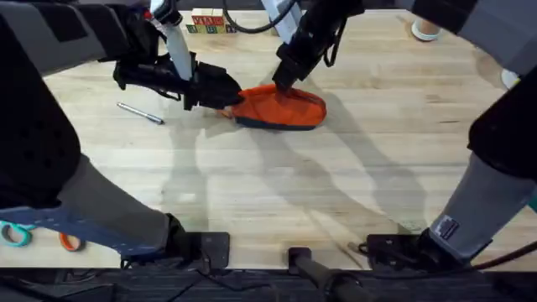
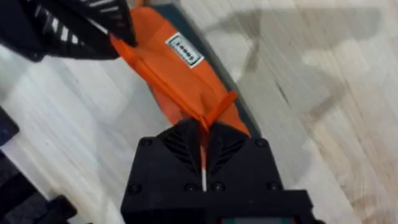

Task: Unzip the bag, pick up the pens from the table one at a time and place them inside, then zip the bag closed.

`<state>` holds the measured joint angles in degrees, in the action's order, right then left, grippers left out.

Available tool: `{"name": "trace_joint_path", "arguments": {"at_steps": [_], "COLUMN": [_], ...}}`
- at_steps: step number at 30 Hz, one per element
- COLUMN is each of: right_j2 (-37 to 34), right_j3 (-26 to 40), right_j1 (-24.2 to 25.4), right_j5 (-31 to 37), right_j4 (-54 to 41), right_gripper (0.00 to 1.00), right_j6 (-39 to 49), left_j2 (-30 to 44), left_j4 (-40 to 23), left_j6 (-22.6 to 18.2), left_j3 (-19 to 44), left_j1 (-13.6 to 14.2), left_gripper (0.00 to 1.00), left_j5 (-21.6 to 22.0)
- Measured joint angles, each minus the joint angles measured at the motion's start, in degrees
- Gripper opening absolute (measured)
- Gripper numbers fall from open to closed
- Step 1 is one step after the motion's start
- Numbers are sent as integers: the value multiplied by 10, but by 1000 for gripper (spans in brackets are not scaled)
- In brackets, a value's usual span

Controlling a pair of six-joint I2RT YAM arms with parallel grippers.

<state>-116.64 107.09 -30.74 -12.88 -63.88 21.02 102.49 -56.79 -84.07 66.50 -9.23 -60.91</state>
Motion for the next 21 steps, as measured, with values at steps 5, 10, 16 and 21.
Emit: {"name": "trace_joint_path", "arguments": {"at_steps": [5,10,16,21], "right_j2": [0,0,7,7], "right_j3": [26,54,65,65], "right_j1": [0,1,1,1], "right_j5": [2,7,11,11], "right_j4": [-42,-71,-73,-73], "right_gripper": [31,31,31,31], "right_j6": [0,0,0,0], "left_j2": [0,0,0,0], "left_j4": [0,0,-1,0], "left_j6": [0,0,0,0], "left_j3": [0,0,0,0], "left_j1": [1,2,1,1], "left_gripper": [40,41,41,41], "left_j5": [-11,-10,-2,-1]}}
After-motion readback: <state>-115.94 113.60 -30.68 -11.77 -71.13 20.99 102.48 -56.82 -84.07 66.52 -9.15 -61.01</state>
